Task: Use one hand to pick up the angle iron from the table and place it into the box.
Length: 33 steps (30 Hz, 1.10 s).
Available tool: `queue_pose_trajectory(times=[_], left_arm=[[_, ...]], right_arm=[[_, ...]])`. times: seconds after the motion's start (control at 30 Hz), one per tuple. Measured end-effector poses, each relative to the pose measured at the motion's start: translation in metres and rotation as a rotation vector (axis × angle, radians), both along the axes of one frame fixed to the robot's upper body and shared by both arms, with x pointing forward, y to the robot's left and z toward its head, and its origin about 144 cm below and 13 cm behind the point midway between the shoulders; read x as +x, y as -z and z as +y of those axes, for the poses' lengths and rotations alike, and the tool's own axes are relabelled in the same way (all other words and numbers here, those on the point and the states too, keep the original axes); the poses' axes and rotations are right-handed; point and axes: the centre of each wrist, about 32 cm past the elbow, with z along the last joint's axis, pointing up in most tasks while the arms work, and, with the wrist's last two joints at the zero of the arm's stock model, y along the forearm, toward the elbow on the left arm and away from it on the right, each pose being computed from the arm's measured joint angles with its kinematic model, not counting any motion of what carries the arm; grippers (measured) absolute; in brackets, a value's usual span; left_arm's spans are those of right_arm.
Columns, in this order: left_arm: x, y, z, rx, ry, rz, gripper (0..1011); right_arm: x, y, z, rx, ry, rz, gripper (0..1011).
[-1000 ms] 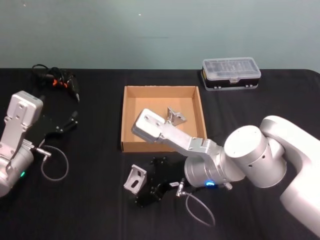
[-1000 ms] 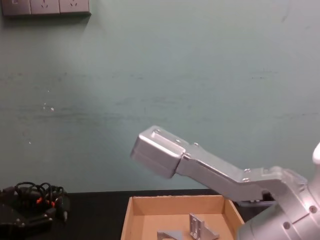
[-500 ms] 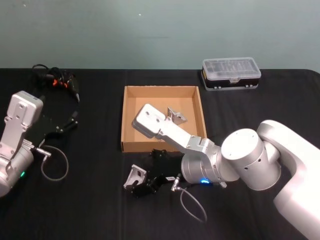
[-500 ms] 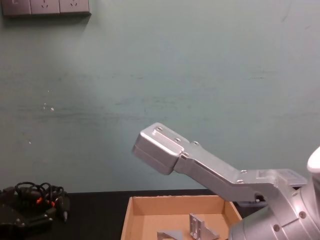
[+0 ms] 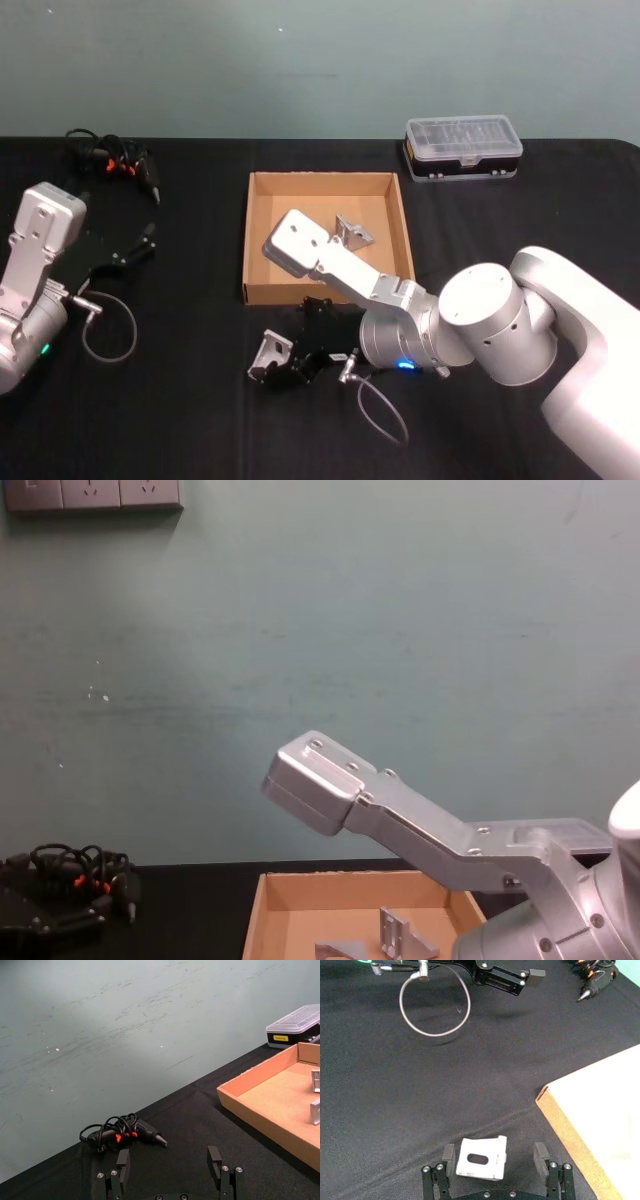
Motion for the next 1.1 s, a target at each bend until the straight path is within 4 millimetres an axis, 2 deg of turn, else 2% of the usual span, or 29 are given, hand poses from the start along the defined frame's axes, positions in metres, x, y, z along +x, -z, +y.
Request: queue_pose_trajectory(times=[0.2, 0.47, 0.57, 0.7, 0.73, 0.77, 0.83, 0.93, 0.97, 1.1], left_arm=[[0.0000, 0.0000, 0.0000, 0.000, 0.000, 0.000, 1011], [0.0000, 0.0000, 0.0000, 0.000, 0.000, 0.000, 1011], [0.0000, 0.0000, 0.0000, 0.000, 0.000, 0.000, 1011], [0.0000, 0.0000, 0.0000, 0.000, 0.000, 0.000, 1011], [0.0000, 0.0000, 0.0000, 0.000, 0.000, 0.000, 1011], [0.0000, 0.0000, 0.0000, 0.000, 0.000, 0.000, 1011], [0.0000, 0.0000, 0.0000, 0.000, 0.000, 0.000, 1011], [0.0000, 0.0000, 0.0000, 0.000, 0.000, 0.000, 1011], [0.0000, 0.0000, 0.0000, 0.000, 0.000, 0.000, 1011], [0.0000, 0.0000, 0.0000, 0.000, 0.000, 0.000, 1011]], right_arm=[[-0.0001, -0.0003, 0.0001, 0.000, -0.001, 0.000, 985], [-0.0002, -0.0007, 0.0004, -0.001, -0.003, 0.001, 791], [-0.0002, -0.0008, 0.0005, -0.001, -0.003, 0.001, 660], [-0.0002, -0.0009, 0.0005, -0.001, -0.003, 0.001, 582], [-0.0003, -0.0009, 0.0005, -0.002, -0.004, 0.001, 520], [-0.0003, -0.0010, 0.0005, -0.002, -0.004, 0.001, 508], [-0.0003, -0.0011, 0.0005, -0.002, -0.004, 0.001, 420], [-0.0003, -0.0011, 0.0006, -0.002, -0.004, 0.001, 362], [-0.0003, -0.0012, 0.0006, -0.002, -0.005, 0.002, 303], [-0.0003, -0.0012, 0.0006, -0.001, -0.005, 0.002, 176]])
